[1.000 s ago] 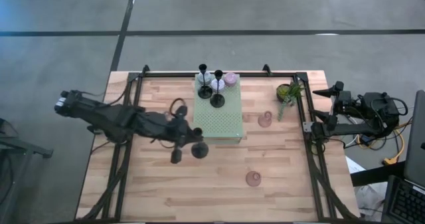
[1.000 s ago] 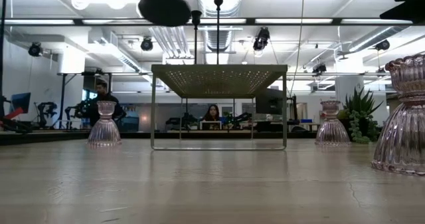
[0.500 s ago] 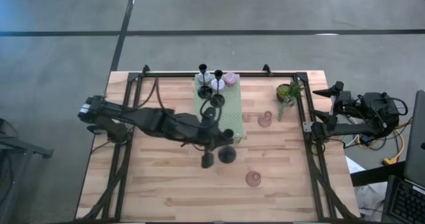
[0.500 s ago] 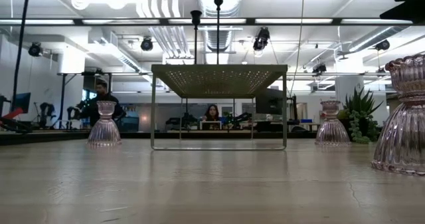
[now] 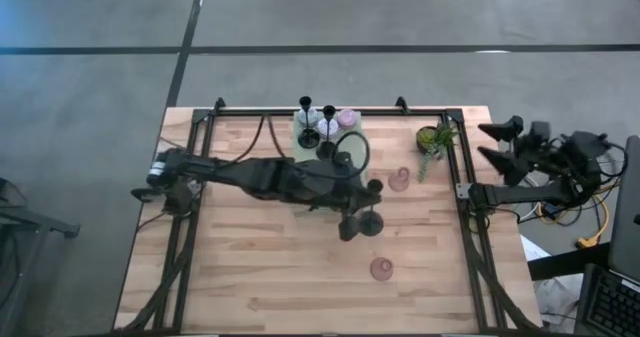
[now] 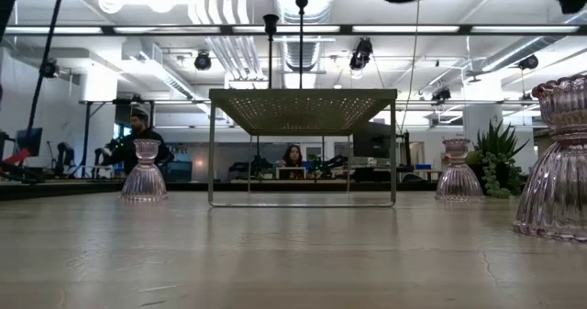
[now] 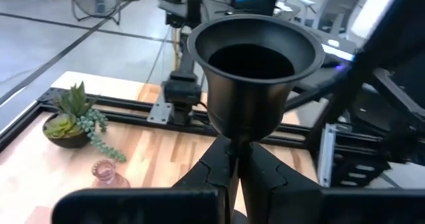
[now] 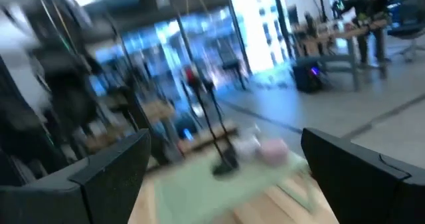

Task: Pick & Place candle stick holders
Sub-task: Put the black candle holder on the shelf

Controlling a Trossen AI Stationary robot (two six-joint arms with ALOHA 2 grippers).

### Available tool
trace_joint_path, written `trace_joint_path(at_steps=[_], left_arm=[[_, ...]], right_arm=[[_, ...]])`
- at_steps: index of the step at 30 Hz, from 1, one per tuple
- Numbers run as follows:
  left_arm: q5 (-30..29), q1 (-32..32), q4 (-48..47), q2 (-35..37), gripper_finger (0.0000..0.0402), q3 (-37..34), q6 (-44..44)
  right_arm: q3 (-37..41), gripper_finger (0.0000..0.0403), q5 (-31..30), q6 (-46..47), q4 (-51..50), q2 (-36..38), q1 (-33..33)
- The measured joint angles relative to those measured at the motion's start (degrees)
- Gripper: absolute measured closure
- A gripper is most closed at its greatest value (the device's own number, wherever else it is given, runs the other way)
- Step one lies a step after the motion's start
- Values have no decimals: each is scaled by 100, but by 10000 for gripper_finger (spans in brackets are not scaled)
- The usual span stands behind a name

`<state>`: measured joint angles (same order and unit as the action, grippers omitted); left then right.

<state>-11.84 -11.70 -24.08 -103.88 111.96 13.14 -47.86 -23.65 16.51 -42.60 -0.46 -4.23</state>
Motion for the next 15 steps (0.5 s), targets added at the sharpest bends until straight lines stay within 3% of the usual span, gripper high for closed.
trace_joint_path(at_steps=[8, 15], left_arm=[[1, 473, 16, -359, 384, 371, 75], [56, 779, 108, -380, 385, 361, 149]], right_arm=[[8, 19, 217, 259, 1503, -6, 1], [27, 19, 2356, -377, 2356, -840, 0]])
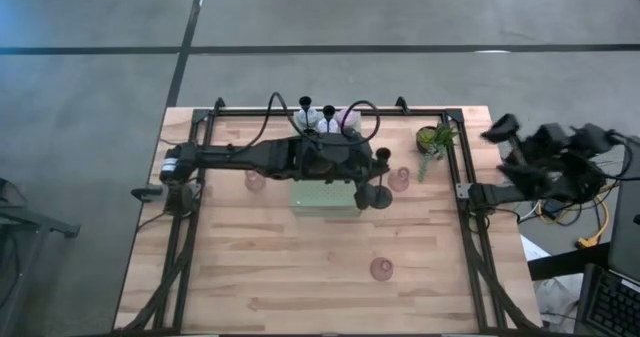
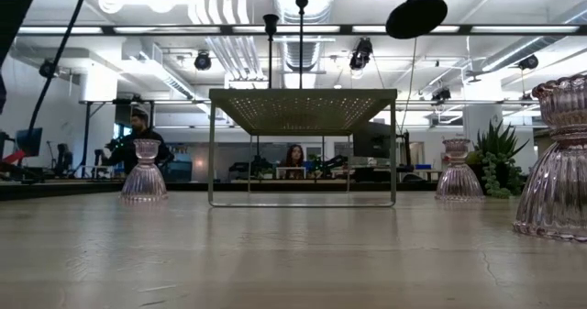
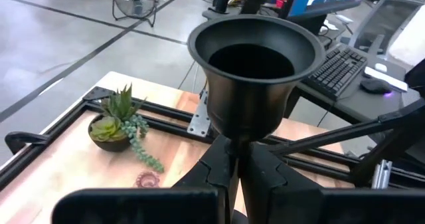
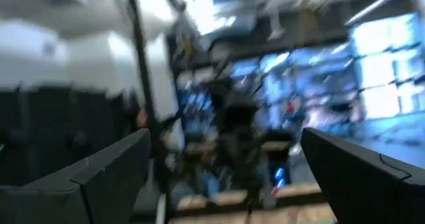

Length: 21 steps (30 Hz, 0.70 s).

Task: Pick & Place candle stick holders
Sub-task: Put the black candle holder on the shelf

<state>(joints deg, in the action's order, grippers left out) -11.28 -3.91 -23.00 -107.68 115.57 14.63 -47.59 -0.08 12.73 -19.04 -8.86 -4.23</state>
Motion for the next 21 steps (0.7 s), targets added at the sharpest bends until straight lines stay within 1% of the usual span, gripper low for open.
trace_joint_path(at_steps=[2, 7, 10, 17, 21], left_arm=[[27, 22, -1, 0, 385, -1, 5], [32, 34, 0, 0, 385, -1, 9], [49, 35, -6, 0, 385, -1, 23], [130, 34, -22, 2, 385, 15, 102], [128, 34, -16, 4, 385, 63, 107]], right_arm=[[2, 19, 245, -30, 76, -404, 0], [-72, 19, 269, 667, 107, -1309, 0], [-140, 19, 273, 1061, 123, -1733, 0], [-714, 19, 248, 928, -64, -2544, 0], [-1045, 19, 91, 914, -602, -2885, 0]])
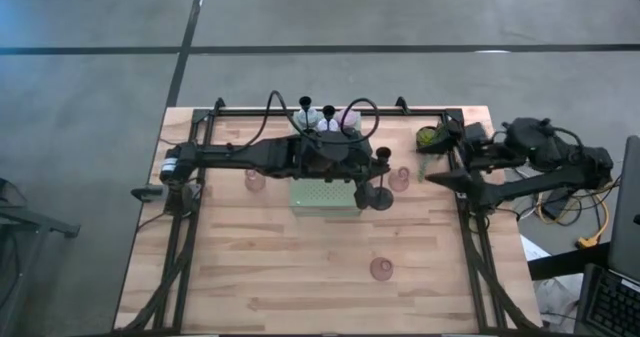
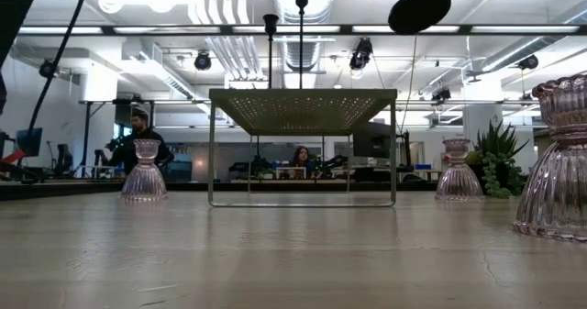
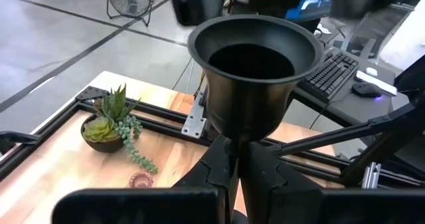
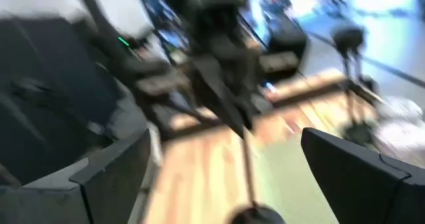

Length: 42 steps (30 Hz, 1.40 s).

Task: Pick & Place candle stick holders
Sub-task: Put the black candle holder on the shelf

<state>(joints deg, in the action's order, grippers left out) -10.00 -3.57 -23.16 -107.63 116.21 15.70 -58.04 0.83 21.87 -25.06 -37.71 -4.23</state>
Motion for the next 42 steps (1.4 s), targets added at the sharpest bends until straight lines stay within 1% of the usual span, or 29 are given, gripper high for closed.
trace_joint_path(at_steps=[4, 7, 10, 15, 17, 19, 21, 23, 26, 31, 32, 34, 38, 42], left_arm=[[37, 0, -5, 0, 385, 105, -24], [123, 0, 13, 5, 385, 222, -87], [180, 9, 8, 9, 385, 332, -126], [257, 25, -9, 11, 385, 420, -443], [269, 31, -7, 11, 385, 420, -507], [357, 40, -24, 11, 385, 414, -519], [395, 48, -34, 11, 385, 406, -571], [393, 50, -104, 11, 385, 400, -678], [388, 74, -152, 11, 385, 386, -768], [350, 149, -180, 11, 385, 386, -934], [359, 165, -203, 11, 385, 386, -944], [391, 199, -256, 11, 385, 386, -927], [415, 260, -347, 27, 381, 375, -902], [401, 278, -346, 64, 338, 375, -995]], right_arm=[[-131, 19, -531, -125, -671, -364, 0], [-125, 19, -989, -252, -690, -644, 2], [-74, 19, -1091, -254, -401, -936, 4], [-84, 19, -1119, -228, 194, -1439, 0], [-185, 22, -1124, -149, 186, -1647, 0], [-300, 35, -1118, -98, 173, -1826, 0], [-445, 63, -1111, -86, 146, -1983, -3], [-623, 106, -1096, -85, 107, -2094, -15], [-930, 194, -1079, -92, -236, -2255, -28], [-1333, 365, -1043, -186, -868, -2457, -33], [-1371, 376, -1043, -251, -930, -2493, -33], [-1468, 385, -1051, -294, -1039, -2585, -33], [-1645, 390, -1109, -368, -1165, -2735, -31], [-1763, 392, -1138, -364, -1326, -2771, -26]])
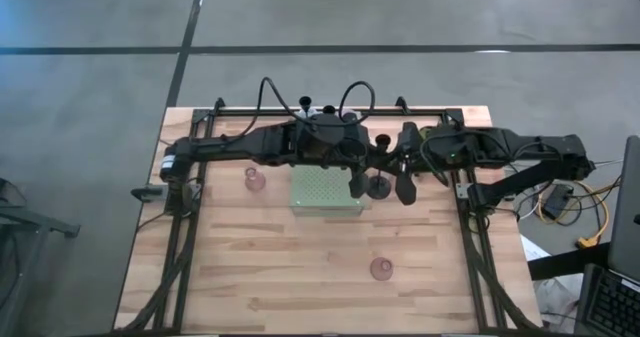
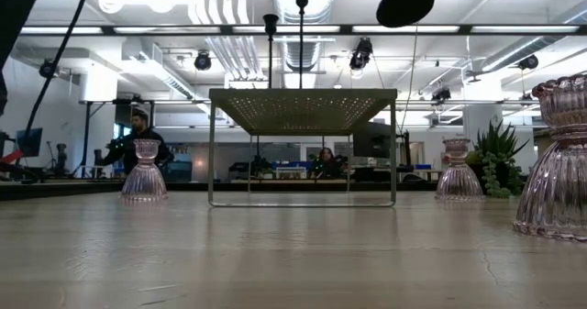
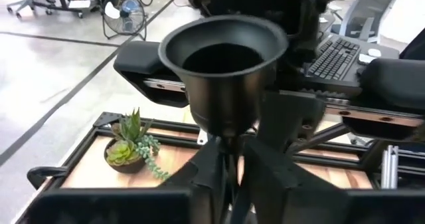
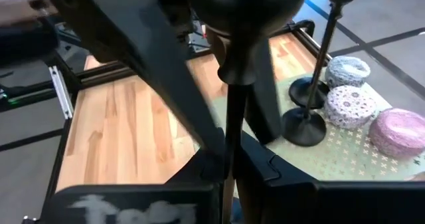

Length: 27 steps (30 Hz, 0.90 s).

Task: Pick & Place candle stick holders
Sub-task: Put the black candle holder on the shelf

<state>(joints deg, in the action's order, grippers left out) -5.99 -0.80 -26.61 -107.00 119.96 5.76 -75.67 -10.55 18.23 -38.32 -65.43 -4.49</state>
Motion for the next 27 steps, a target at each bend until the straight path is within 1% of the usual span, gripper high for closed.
trace_joint_path(at_steps=[4, 11, 15, 18, 20, 23, 27], left_arm=[[-108, 0, -9, 88, 298, 0, -21], [-114, 7, -104, 289, 225, -11, -96], [-110, 7, -602, 423, 178, -10, -100], [-132, 20, -1041, 577, 149, -15, -101], [-290, 20, -1390, 700, 138, -15, -15], [-634, 4, -1881, 967, 135, -57, 37], [-1109, -135, -2015, 1488, 142, -441, 9]], right_arm=[[-7, 392, -28, -2, -57, 97, 21], [-5, 393, -161, 8, -96, 333, 42], [-5, 393, -187, 78, -146, 419, 124], [-1, 394, -364, -262, -330, 422, 170], [6, 394, -560, -133, -349, 406, 172], [6, 394, -759, 191, -195, 376, 183], [3, 394, -1006, -142, 170, 343, 176]])
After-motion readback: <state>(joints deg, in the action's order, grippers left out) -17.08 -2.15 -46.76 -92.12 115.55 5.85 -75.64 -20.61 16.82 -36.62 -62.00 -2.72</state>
